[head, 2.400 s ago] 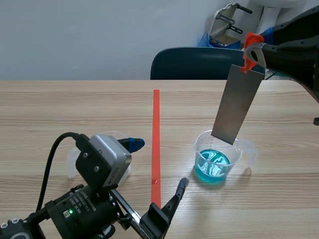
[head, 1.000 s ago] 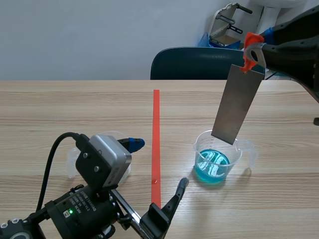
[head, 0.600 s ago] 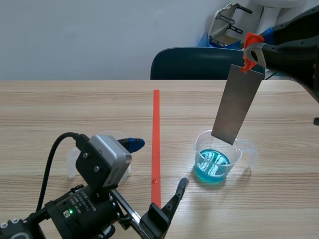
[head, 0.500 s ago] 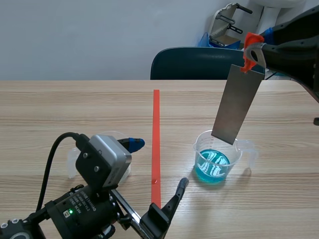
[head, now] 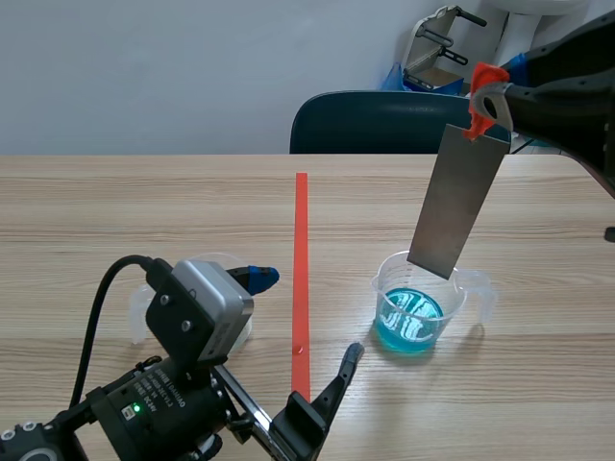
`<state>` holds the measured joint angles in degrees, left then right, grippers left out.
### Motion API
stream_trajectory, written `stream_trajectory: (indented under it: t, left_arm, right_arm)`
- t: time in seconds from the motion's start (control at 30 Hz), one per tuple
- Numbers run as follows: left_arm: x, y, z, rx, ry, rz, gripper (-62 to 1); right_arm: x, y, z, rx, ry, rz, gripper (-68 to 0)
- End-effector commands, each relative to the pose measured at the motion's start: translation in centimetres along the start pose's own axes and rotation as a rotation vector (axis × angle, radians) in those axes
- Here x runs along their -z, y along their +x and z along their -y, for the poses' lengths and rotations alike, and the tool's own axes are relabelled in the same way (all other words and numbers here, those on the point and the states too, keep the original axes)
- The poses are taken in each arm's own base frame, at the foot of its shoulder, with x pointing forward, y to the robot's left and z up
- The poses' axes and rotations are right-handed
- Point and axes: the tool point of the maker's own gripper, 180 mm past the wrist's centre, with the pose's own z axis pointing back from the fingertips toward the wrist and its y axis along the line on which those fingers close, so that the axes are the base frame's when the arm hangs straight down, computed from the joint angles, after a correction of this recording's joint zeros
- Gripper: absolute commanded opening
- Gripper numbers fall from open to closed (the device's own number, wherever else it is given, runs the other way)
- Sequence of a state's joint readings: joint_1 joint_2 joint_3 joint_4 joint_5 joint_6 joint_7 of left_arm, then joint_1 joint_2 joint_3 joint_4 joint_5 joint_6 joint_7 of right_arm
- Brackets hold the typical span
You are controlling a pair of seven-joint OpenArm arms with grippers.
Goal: Do the redox reaction experiment
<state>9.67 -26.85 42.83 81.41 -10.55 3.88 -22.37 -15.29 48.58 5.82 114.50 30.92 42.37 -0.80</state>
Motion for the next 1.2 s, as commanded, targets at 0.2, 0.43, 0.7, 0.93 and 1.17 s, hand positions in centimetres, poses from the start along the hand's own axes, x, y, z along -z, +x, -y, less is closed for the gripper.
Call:
stream_trajectory:
  t: [0.2,0.43,0.7,0.93,1.17]
  left_arm:
    - [0.2,0.8,0.2,-0.009,-0.004,0.031,1.4]
    - [0.2,0.9,0.2,-0.009,-0.004,0.031,1.4]
    - [0.2,0.9,0.2,-0.009,-0.004,0.031,1.4]
    - [0.2,0.9,0.2,-0.009,-0.004,0.031,1.4]
    - [0.2,0.9,0.2,-0.009,-0.004,0.031,1.4]
  right_arm:
    - [0.1,-0.6,-0.1,-0.004,-0.008,0.015,-66.7]
    - [0.6,-2.3,-0.9,0.022,-0.006,0.022,-66.7]
    - [1.5,-4.9,-2.3,0.026,0.018,0.022,-66.7]
    - [2.4,-7.2,-3.0,0.032,0.031,0.021,-66.7]
    - [2.8,-9.1,-3.6,0.014,0.04,0.016,-66.7]
